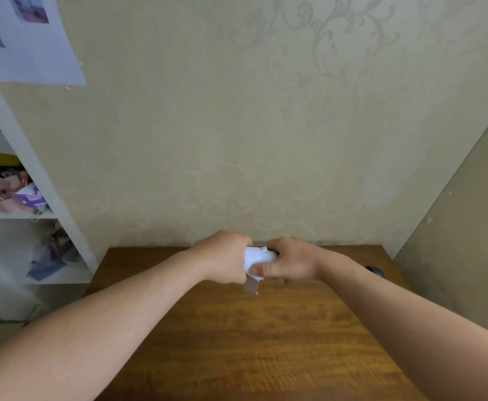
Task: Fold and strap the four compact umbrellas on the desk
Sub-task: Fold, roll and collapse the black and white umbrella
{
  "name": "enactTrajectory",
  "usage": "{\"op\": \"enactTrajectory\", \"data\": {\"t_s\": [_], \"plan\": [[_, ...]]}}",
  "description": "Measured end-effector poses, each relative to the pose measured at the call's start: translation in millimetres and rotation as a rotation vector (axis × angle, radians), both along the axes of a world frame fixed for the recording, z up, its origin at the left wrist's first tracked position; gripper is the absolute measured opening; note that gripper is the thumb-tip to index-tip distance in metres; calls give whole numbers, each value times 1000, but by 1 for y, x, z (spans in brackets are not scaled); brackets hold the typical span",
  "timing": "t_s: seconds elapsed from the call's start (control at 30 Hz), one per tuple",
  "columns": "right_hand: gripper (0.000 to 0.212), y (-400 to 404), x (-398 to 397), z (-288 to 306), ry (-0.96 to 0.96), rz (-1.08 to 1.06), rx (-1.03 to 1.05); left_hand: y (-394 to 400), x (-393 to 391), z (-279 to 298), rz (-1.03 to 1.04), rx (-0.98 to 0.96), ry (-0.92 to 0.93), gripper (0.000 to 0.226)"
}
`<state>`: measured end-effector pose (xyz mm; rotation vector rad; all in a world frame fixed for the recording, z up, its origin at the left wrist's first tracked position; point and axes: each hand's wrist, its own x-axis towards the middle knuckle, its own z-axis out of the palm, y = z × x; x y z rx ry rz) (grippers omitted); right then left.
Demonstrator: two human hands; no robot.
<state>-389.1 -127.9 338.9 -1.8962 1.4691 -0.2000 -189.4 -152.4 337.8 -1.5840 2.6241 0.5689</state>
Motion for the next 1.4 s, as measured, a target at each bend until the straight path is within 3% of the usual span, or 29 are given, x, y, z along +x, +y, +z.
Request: {"op": "enactTrajectory", "data": {"t_s": [0.1,0.2,0.33,0.4,0.5,0.57,0.67,0.83,0.93,1.1,1.17,1.3,1.4], "plan": [[40,1,7,-2,302,70,-218,-1,1,-3,56,135,55,56],[35,2,13,-7,428,74,-411,-4,4,-3,7,250,36,49],[35,1,15,-8,397,58,-380,-7,10,0,-10,270,94,41],[41,-1,15,-5,326,21,-285,-8,11,0,-55,110,71,32],[38,-4,12,1,4,-57,-2,-12,13,-4,-152,-227,11,24],[34,-5,10,3,-75,-48,110,-13,13,-6,-167,-291,12,22],[46,-6,11,1,8,-42,34,-10,13,-8,-73,-170,59,19],[45,-5,16,-6,421,34,-377,-7,12,-12,78,83,130,19],[47,-4,20,-15,519,34,-524,-6,11,-10,144,243,201,26],[49,-3,27,-17,484,24,-450,-11,27,-13,35,294,118,53],[45,-4,29,-18,454,7,-369,-7,29,-12,-34,232,104,60],[37,-10,27,-17,209,-29,-144,-1,27,-8,-98,-66,46,58],[32,-9,27,-17,35,7,84,5,28,-6,-80,-13,38,53]]}}
